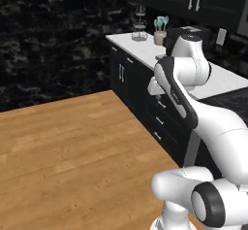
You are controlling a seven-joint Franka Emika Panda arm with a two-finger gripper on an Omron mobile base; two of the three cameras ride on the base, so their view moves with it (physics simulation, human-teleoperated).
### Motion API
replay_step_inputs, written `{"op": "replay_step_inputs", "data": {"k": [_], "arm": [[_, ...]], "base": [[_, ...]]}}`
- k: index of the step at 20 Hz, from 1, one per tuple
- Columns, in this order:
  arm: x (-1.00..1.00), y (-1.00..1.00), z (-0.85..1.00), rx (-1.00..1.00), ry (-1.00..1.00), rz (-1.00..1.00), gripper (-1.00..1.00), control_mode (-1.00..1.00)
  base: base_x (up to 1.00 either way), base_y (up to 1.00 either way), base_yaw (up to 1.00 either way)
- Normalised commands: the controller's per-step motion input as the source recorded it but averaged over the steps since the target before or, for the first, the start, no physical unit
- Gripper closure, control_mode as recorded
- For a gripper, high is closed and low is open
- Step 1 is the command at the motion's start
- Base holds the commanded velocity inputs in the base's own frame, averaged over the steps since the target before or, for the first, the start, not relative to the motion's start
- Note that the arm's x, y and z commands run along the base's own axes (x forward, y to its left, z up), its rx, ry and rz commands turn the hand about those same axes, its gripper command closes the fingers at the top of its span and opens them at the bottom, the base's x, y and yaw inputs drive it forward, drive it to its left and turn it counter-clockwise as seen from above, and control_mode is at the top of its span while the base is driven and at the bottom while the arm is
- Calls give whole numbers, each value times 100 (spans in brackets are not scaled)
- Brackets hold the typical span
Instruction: Navigate to the electric kettle.
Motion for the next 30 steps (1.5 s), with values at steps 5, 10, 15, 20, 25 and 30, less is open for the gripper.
{"op": "replay_step_inputs", "data": {"k": [5,10,15,20,25,30], "arm": [[0,0,0,0,0,0,-100,100],[0,0,0,0,0,0,-100,100],[0,0,0,0,0,0,-100,100],[0,0,0,0,0,0,-100,100],[0,0,0,0,0,0,-100,100],[0,0,0,0,0,0,-100,100]], "base": [[77,0,1],[66,0,15],[59,0,35],[50,0,54],[54,-1,55],[64,0,51]]}}
